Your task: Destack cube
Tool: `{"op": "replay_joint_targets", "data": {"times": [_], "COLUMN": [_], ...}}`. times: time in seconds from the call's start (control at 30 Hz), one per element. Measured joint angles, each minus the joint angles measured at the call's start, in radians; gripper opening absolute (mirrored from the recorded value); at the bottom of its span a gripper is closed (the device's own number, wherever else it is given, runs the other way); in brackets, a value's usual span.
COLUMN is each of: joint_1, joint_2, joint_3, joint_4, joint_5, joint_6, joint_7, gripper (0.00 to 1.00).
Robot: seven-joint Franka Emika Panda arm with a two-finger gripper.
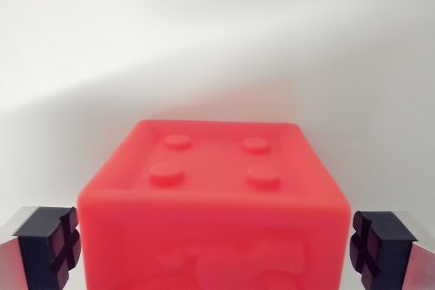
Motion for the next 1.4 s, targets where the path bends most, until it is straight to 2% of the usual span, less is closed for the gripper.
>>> {"op": "replay_joint_targets", "data": {"times": [0.2, 0.4, 0.57, 0.77, 0.97, 1.2, 1.4], "joint_1": [0.008, 0.02, 0.032, 0.046, 0.052, 0.053, 0.053], "joint_2": [-0.032, -0.077, -0.121, -0.191, -0.259, -0.344, -0.408], "joint_3": [-0.009, -0.023, -0.038, -0.057, -0.069, -0.074, -0.076], "joint_4": [-0.009, -0.021, -0.03, -0.043, -0.05, -0.051, -0.05], "joint_5": [-0.002, -0.008, -0.02, -0.043, -0.069, -0.101, -0.121], "joint_6": [-0.022, -0.055, -0.089, -0.144, -0.203, -0.284, -0.35], "joint_7": [0.002, 0.007, 0.015, 0.031, 0.05, 0.073, 0.087], "gripper": [1.0, 1.0, 1.0, 1.0, 1.0, 1.0, 1.0]}}
